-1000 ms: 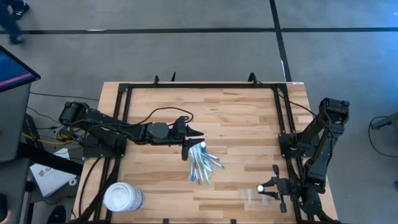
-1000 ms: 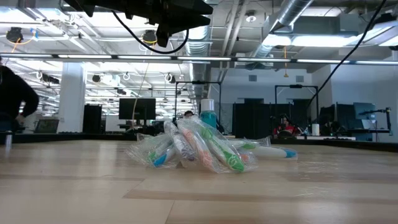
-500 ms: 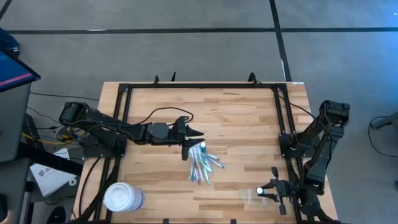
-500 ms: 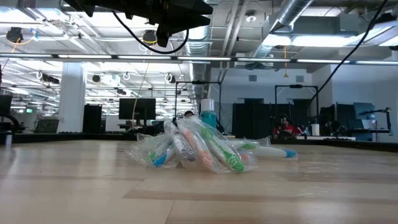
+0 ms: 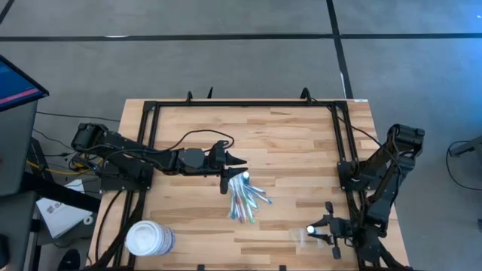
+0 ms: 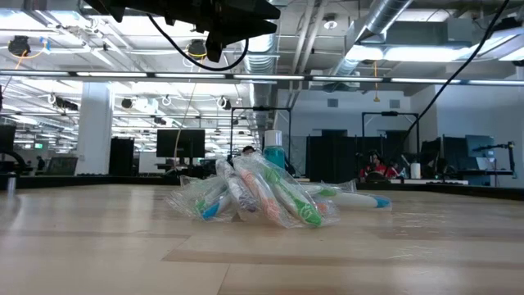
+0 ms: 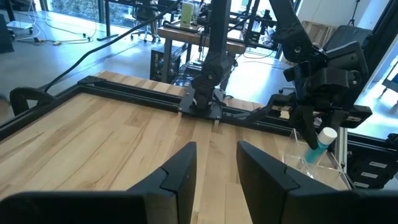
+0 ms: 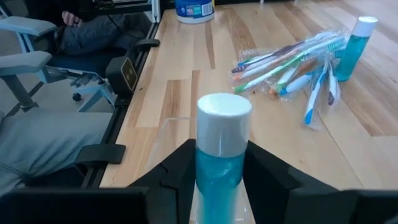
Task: Pick & Place toothbrushing station
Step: Put the blue mouthwash into the transparent organizer
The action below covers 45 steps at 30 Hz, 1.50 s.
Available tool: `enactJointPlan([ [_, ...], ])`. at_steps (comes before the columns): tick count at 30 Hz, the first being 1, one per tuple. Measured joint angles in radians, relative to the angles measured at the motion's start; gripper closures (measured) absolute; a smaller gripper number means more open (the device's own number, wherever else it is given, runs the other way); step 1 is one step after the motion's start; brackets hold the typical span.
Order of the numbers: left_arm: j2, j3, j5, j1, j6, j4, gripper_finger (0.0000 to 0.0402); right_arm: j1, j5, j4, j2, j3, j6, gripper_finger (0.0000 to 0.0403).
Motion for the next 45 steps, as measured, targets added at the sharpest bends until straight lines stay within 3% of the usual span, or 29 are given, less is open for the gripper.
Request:
enactJointPlan([
  [7,0.0,0.0,0.0,0.0,0.0,0.0,0.0294,0.005,-0.004,0.002,0.0,0.0,0.0,0.0303],
  [17,0.0,0.0,0.0,0.0,0.0,0.0,0.0294,0.004,-0.029,0.001,0.0,0.0,0.008,0.0286],
  [45,0.0,0.0,0.0,0.0,0.0,0.0,0.0294,0.002,-0.051,0.064,0.045,0.0,-0.017,0.0295],
])
